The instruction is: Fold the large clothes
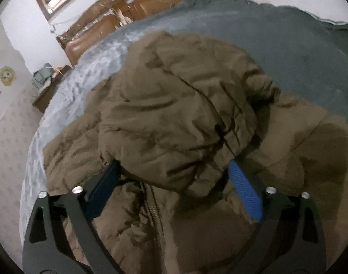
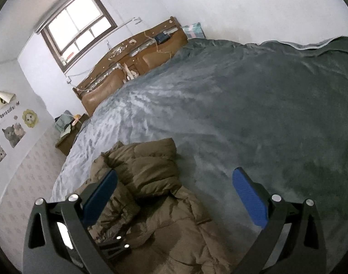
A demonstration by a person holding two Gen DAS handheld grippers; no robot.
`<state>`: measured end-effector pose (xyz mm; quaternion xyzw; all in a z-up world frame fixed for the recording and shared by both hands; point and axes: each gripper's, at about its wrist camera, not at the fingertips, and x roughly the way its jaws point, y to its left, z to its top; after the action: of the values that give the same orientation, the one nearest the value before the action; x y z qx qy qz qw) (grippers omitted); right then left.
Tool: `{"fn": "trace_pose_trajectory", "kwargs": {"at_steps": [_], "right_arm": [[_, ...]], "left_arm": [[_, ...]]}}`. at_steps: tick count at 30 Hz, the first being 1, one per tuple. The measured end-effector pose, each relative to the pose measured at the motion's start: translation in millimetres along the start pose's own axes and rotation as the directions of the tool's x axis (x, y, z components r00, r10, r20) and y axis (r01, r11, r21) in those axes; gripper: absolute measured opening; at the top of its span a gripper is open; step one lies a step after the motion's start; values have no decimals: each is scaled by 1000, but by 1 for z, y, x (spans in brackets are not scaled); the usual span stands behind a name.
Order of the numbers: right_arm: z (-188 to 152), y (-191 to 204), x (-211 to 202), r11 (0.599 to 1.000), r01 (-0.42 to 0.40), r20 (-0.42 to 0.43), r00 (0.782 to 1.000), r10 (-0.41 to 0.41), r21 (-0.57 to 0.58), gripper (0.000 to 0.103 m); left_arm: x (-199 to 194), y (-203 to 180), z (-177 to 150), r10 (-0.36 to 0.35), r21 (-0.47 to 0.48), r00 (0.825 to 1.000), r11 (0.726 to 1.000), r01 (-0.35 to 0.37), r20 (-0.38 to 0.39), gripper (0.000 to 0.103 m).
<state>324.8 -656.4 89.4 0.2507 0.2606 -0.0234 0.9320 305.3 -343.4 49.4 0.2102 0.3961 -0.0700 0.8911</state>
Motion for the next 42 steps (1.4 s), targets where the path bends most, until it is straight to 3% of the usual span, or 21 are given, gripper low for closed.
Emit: {"fn": "trace_pose_trajectory", "kwargs": {"at_steps": [1, 4, 7, 9, 11, 12, 13, 15, 16, 17, 19, 22, 23, 24, 26, 30, 34, 35, 37, 40, 42], "right_arm": [[0, 0, 2, 1000, -2, -5, 1000, 2, -4, 101], [-2, 6, 8, 1000, -5, -22, 1000, 5, -26, 101], [-5, 12, 13, 998, -8, -37, 999, 6, -55, 101], [-8, 16, 17, 998, -6, -48, 999, 3, -69, 101], [-10, 20, 20, 996, -8, -56, 998, 3, -89, 101], [-12, 22, 21, 995, -9, -59, 998, 3, -98, 101], [-13, 25, 22, 994, -9, -61, 998, 2, -111, 101], [-15, 28, 24, 992, -5, -66, 998, -4, -127, 101], [-15, 29, 25, 991, -5, -68, 998, -4, -133, 101], [-16, 30, 26, 991, -2, -70, 998, -7, -137, 101], [-17, 31, 28, 990, 4, -72, 997, -15, -142, 101], [-19, 36, 31, 986, 19, -71, 997, -31, -163, 101], [-20, 38, 33, 984, 31, -68, 997, -44, -177, 101], [-22, 40, 36, 982, 40, -71, 996, -53, -185, 101], [-26, 42, 42, 983, 36, -93, 994, -54, -181, 101], [-28, 45, 46, 981, 28, -112, 993, -50, -193, 101], [-29, 45, 50, 977, 35, -112, 992, -60, -208, 101], [-29, 45, 53, 976, 40, -113, 991, -66, -215, 101], [-30, 47, 60, 969, 59, -102, 991, -86, -241, 101], [-29, 49, 77, 951, 110, -71, 988, -136, -288, 101], [-27, 52, 89, 945, 117, -68, 987, -144, -306, 101]], "left_arm": [[4, 0, 2, -13, -5, 1000, 1000, 13, -9, 78], [13, 14, 5, -80, -60, 996, 995, 78, -32, 29], [5, 44, 13, -134, -171, 991, 976, 136, 20, 16], [-3, 68, 18, -147, -239, 988, 958, 156, 55, 16], [-9, 104, 24, -189, -344, 977, 915, 210, 94, 16], [-10, 123, 25, -228, -403, 967, 879, 254, 113, 18], [-9, 150, 24, -294, -490, 945, 808, 327, 145, 23], [-7, 196, 12, -316, -618, 930, 698, 362, 187, 38], [-7, 211, 4, -281, -659, 942, 676, 330, 183, 58], [-9, 230, -9, -196, -701, 968, 670, 247, 154, 61], [-10, 251, -30, -81, -722, 993, 682, 115, 82, 61], [-3, 266, -57, -73, -744, 997, 665, 66, 23, 65], [2, 267, -61, -92, -739, 996, 670, 74, 17, 75], [5, 266, -61, -88, -729, 996, 681, 68, 11, 79], [8, 260, -54, -56, -700, 998, 713, 45, 8, 100], [28, 261, -32, -174, -670, 981, 719, 185, 85, 100], [41, 236, 0, -69, -524, 996, 848, 85, 51, 99], [43, 233, 5, -40, -487, 998, 872, 56, 44, 82], [47, 234, 7, -49, -454, 999, 890, 49, 13, 35], [34, 243, 1, -96, -505, 995, 857, 102, 38, 5], [18, 245, -8, -98, -522, 994, 846, 110, 51, 3]]}}
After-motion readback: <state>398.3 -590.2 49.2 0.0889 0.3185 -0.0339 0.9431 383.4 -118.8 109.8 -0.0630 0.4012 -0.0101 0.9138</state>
